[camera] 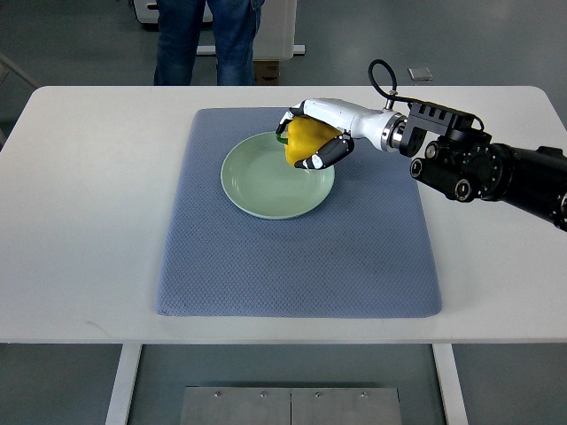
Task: Place yellow pepper on plate with right hand
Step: 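Lift the pepper with the right hand and carry it over the plate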
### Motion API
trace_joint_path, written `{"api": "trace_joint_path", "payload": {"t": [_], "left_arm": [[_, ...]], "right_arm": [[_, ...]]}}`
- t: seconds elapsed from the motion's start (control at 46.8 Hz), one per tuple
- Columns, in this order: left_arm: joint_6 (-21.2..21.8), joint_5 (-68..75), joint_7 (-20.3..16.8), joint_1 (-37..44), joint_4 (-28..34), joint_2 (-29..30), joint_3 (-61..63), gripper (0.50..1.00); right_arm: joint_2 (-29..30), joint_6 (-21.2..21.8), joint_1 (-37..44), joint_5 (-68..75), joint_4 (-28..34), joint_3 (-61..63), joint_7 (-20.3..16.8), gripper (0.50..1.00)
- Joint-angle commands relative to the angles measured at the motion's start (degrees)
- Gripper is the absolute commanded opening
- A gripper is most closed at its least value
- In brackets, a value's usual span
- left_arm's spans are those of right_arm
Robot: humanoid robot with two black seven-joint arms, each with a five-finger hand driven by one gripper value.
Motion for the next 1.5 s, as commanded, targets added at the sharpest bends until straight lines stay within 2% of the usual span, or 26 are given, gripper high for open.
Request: {"api": "trace_joint_path", "payload": {"t": [0.0,0.364,1.476], "left_arm": [[0.0,0.0,0.0,0.0,0.0,0.0,0.0,1.0],[0.0,0.0,0.0,0.0,0.0,0.0,0.0,1.0],[0.0,0.0,0.0,0.0,0.0,0.0,0.0,1.0]], "right_arm": [[0.1,0.1,0.2,0.3,-0.1,0.0,0.0,0.5],[0.1,0.1,-0.4,2.6,-2.1,-0.5,0.0,0.5],[0.1,0.0,-1.9,5.9,-0.6,2.7,0.0,0.5]]}}
